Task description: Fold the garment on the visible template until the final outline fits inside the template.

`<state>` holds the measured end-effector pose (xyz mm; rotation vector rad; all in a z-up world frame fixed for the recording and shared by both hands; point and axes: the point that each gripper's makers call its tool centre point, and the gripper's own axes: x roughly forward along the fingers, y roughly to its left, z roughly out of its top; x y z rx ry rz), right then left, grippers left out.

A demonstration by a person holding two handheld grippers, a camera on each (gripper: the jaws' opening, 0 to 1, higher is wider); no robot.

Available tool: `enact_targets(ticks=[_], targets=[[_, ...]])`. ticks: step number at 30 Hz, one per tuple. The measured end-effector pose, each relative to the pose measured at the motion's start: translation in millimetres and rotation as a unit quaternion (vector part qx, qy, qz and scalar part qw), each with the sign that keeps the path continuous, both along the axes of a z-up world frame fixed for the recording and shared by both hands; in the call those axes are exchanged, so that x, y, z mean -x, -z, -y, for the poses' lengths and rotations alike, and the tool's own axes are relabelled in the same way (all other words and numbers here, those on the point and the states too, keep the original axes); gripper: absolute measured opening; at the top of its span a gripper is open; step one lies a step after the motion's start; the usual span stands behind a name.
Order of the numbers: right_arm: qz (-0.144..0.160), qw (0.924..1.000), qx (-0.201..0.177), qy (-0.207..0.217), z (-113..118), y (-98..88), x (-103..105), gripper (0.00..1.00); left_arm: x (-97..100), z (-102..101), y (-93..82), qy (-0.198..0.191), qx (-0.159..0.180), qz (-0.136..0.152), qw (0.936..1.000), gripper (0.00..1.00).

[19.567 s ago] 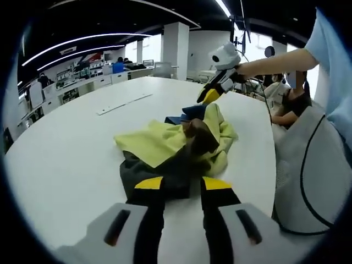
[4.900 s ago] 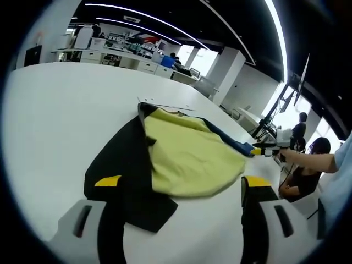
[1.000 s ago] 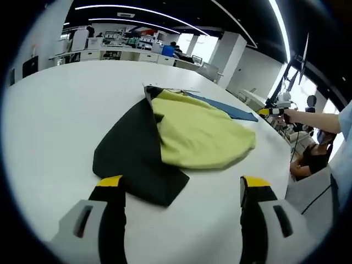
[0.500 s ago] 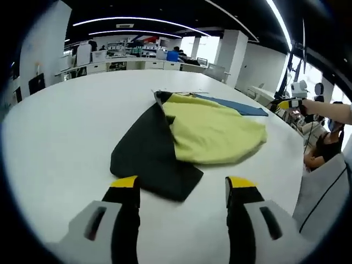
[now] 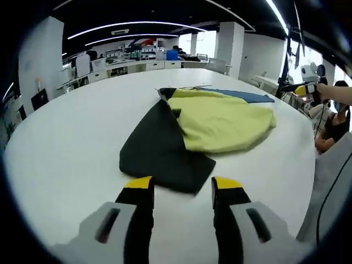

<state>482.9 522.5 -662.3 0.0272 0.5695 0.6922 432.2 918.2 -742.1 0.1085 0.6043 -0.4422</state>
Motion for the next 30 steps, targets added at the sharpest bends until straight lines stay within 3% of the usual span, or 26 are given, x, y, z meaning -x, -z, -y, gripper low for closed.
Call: enact_targets(ticks=[3,5,6,12,18,20,21,23,25,27,30], targets=[[-0.004,1.0000,0.004,-0.003,-1,4.7,4,0.98,-1.3,5,0.5,0.012,-0.011,0.006,0.9998,0.37],[-0.010,0.9999,0.004,-0.001,0,7.2,5,0.98,-1.2,10,0.1,0.040,-0.050,0.013,0.9979,0.34],[-0.010,0.9999,0.003,-0.001,0,7.8,5,0.98,-3.0,17,-4.0,0.057,-0.065,0.032,0.9958,0.32],[-0.012,0.9999,-0.002,0.005,1,8.4,5,0.97,-7.2,46,0.2,0.086,-0.064,0.031,0.9937,0.24],[-0.010,0.9999,-0.005,0.007,4,3.7,8,0.96,-16.3,43,7.7,0.079,-0.086,0.034,0.9926,0.20],[-0.010,0.9999,-0.005,0.010,6,3.9,8,0.96,-17.5,30,7.1,0.074,-0.123,0.044,0.9887,0.17],[-0.011,0.9999,-0.007,0.011,7,4.3,8,0.96,-15.8,29,4.4,0.076,-0.122,0.052,0.9883,0.17],[-0.014,0.9998,-0.010,0.014,9,5.4,10,0.95,-14.5,20,2.5,0.093,-0.160,0.062,0.9807,0.15],[-0.015,0.9997,-0.011,0.015,9,6.2,11,0.95,-10.3,14,5.2,0.113,-0.189,0.054,0.9739,0.15],[-0.015,0.9996,-0.014,0.018,9,6.9,11,0.95,-6.2,15,6.3,0.126,-0.189,0.051,0.9725,0.17],[-0.017,0.9995,-0.020,0.020,7,7.3,12,0.94,-1.8,10,11.9,0.148,-0.226,0.046,0.9617,0.16]])
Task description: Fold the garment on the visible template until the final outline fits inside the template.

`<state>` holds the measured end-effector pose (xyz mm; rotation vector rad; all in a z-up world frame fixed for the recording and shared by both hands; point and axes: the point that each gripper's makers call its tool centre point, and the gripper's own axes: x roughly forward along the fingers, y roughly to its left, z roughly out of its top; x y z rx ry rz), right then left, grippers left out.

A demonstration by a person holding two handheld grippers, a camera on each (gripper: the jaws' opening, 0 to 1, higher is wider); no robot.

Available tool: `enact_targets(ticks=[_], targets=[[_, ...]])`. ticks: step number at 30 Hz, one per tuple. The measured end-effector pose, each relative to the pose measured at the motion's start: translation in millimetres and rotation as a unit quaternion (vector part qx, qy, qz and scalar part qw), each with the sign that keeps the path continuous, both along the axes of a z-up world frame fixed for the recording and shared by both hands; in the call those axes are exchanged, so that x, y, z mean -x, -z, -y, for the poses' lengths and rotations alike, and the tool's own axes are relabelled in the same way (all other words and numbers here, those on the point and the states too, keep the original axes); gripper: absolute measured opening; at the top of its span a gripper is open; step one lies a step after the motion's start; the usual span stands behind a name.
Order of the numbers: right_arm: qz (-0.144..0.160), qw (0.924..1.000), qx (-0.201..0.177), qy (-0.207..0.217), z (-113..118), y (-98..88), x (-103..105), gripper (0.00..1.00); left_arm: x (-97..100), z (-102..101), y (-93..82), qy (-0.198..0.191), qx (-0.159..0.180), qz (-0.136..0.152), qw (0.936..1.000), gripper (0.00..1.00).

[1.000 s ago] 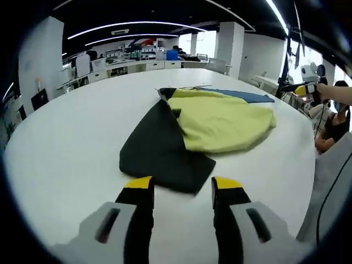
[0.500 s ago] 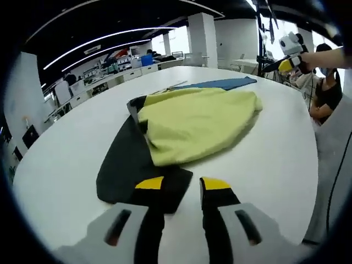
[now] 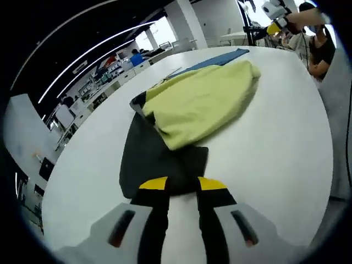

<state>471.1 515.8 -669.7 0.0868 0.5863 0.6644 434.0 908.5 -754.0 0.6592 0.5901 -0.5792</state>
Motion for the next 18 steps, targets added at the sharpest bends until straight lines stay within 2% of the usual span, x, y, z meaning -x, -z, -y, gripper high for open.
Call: enact_targets(ticks=[4,5,7,10,11,15,18], targets=[[-0.002,1.0000,-0.003,-0.002,-5,1.3,1,0.94,2.7,1,10.2,0.031,-0.037,-0.007,0.9988,0.16],[-0.002,1.0000,-0.003,-0.002,-5,1.1,1,0.94,-0.2,3,7.0,0.031,-0.031,0.002,0.9990,0.15],[0.000,1.0000,-0.007,-0.002,-7,-0.8,1,0.94,-0.6,4,8.0,0.028,-0.032,-0.007,0.9991,0.14],[0.002,0.9999,-0.013,0.001,-8,-3.4,0,0.94,-1.7,3,8.8,0.031,-0.040,-0.007,0.9987,0.04],[0.003,0.9999,-0.013,0.001,-8,-3.8,0,0.94,-1.9,2,7.3,0.029,-0.039,-0.007,0.9988,0.00],[0.003,0.9999,-0.015,0.002,-8,-5.2,1,0.94,-5.9,-2,-1.8,0.002,-0.004,-0.010,0.9999,0.00],[0.003,0.9998,-0.018,0.003,-8,-5.1,1,0.94,-8.9,-11,-8.5,-0.005,-0.004,-0.004,1.0000,0.00]])
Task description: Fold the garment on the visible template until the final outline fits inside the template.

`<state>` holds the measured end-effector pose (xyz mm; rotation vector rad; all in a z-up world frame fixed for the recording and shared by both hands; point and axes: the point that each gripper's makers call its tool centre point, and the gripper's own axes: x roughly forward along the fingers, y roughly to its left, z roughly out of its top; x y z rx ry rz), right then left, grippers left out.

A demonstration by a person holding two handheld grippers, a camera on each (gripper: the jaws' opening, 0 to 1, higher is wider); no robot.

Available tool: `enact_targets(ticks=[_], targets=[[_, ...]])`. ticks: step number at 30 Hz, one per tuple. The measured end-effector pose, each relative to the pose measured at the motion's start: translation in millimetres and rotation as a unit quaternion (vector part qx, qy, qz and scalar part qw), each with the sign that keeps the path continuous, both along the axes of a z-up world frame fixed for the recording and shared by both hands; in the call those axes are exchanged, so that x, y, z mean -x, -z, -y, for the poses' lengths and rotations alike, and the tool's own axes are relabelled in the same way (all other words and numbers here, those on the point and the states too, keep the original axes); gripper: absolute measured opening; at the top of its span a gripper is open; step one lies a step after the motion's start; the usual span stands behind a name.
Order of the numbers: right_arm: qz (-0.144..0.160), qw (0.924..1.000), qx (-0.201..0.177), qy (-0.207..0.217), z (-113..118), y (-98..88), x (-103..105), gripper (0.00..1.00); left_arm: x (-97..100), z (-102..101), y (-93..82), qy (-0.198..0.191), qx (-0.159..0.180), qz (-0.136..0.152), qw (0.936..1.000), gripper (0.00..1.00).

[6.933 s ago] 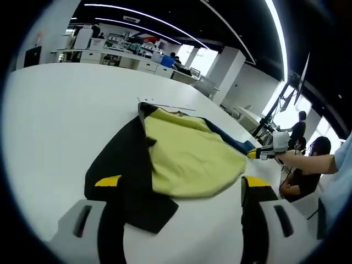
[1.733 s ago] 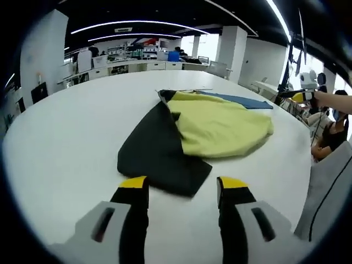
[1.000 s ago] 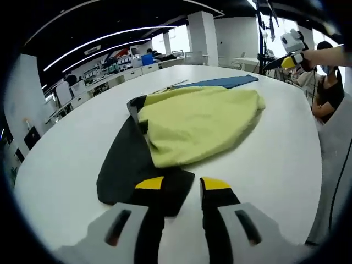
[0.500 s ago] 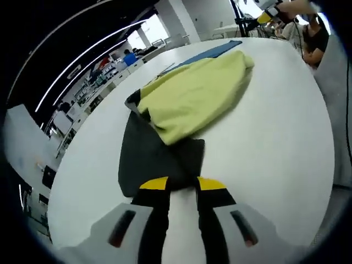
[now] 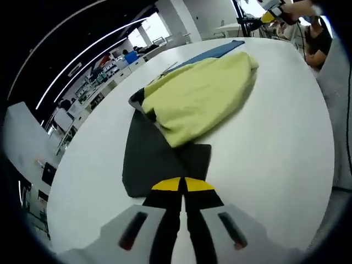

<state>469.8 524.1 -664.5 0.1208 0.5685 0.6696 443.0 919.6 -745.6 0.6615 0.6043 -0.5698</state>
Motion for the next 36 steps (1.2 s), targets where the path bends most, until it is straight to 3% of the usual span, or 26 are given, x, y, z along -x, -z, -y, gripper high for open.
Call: enact_targets(ticks=[2,4,7,11,21,23,26,29,30,32,35,36], targets=[[0.000,1.0000,0.000,-0.001,-1,1.0,0,0.94,2.1,-3,0.2,0.010,-0.007,0.000,0.9999,0.00],[-0.002,1.0000,-0.002,-0.001,-3,2.0,1,0.93,7.1,-3,1.2,0.046,-0.043,0.003,0.9980,0.03],[-0.004,1.0000,-0.004,-0.003,-4,3.1,2,0.93,13.4,-4,8.2,0.075,-0.073,0.001,0.9945,0.20],[-0.005,1.0000,-0.008,-0.001,-5,3.5,2,0.93,17.4,-3,16.6,0.103,-0.109,-0.002,0.9887,0.19],[-0.005,0.9999,-0.013,0.004,-2,1.0,5,0.93,4.8,1,20.2,0.105,-0.122,0.005,0.9869,0.08],[-0.003,1.0000,-0.004,0.001,-1,2.6,8,0.94,4.9,1,18.4,0.082,-0.093,-0.003,0.9923,0.00],[-0.005,1.0000,0.004,-0.003,-1,6.1,10,0.95,3.0,-1,11.0,0.052,-0.053,-0.011,0.9972,0.00],[-0.009,1.0000,0.004,-0.003,-1,8.6,11,0.94,-3.3,-4,-1.1,0.008,0.029,-0.019,0.9994,0.00],[-0.010,0.9999,0.001,-0.002,-2,9.1,11,0.94,-7.1,-7,-7.4,-0.024,0.074,-0.025,0.9967,0.00],[-0.011,0.9999,0.000,-0.002,-4,10.1,11,0.94,-13.9,-11,-25.6,-0.056,0.127,-0.018,0.9902,0.00],[-0.014,0.9999,-0.001,-0.005,-7,11.8,12,0.93,-23.8,-21,-46.9,-0.085,0.163,-0.003,0.9829,0.00],[-0.014,0.9999,-0.001,-0.006,-7,12.2,12,0.93,-29.0,-25,-57.8,-0.104,0.193,-0.001,0.9758,0.00]])
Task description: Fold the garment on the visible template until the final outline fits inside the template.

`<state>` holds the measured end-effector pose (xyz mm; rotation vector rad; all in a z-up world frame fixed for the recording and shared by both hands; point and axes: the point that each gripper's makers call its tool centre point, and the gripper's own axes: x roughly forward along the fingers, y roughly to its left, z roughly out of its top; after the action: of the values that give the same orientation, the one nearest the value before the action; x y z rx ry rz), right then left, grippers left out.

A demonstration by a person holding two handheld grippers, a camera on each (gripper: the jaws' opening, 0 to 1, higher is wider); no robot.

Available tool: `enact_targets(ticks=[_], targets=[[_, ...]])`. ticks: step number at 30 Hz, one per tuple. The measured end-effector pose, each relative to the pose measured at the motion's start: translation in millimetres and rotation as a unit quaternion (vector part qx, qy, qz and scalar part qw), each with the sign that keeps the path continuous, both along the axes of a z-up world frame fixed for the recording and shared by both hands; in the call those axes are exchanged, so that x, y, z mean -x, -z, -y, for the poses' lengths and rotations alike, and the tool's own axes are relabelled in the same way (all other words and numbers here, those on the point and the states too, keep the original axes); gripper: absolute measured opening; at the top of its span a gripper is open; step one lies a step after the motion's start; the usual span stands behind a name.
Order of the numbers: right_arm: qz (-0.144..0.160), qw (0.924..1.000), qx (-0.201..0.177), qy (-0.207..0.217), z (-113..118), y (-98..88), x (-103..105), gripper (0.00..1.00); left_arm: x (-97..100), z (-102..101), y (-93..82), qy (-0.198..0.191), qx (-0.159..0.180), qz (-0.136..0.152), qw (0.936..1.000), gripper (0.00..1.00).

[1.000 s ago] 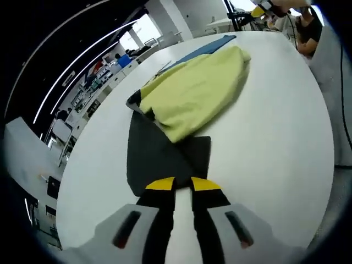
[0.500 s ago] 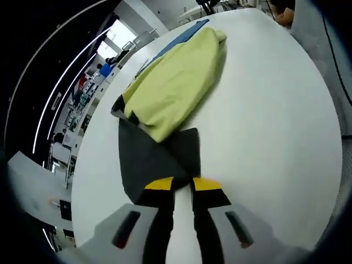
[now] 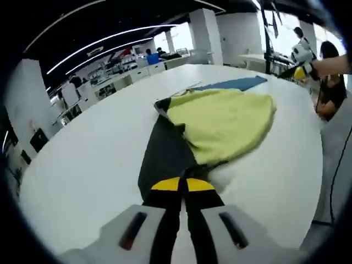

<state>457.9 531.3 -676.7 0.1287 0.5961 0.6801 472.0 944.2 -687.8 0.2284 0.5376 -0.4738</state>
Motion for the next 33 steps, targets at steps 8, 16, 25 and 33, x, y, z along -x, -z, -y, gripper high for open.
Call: enact_targets(ticks=[8,16,25,33], targets=[[-0.004,1.0000,-0.002,0.001,-1,1.8,0,0.93,-39.8,-43,-49.6,-0.096,0.146,-0.005,0.9846,0.00],[-0.008,0.9999,-0.002,0.006,1,3.9,1,0.92,-77.3,-95,-37.2,-0.164,0.200,-0.041,0.9651,0.00],[-0.018,0.9997,0.003,0.016,6,9.8,3,0.92,-108.6,-146,-0.9,-0.223,0.219,-0.081,0.9465,0.00],[-0.024,0.9995,0.008,0.020,6,15.1,3,0.92,-121.1,-171,33.5,-0.259,0.223,-0.129,0.9308,0.00]])
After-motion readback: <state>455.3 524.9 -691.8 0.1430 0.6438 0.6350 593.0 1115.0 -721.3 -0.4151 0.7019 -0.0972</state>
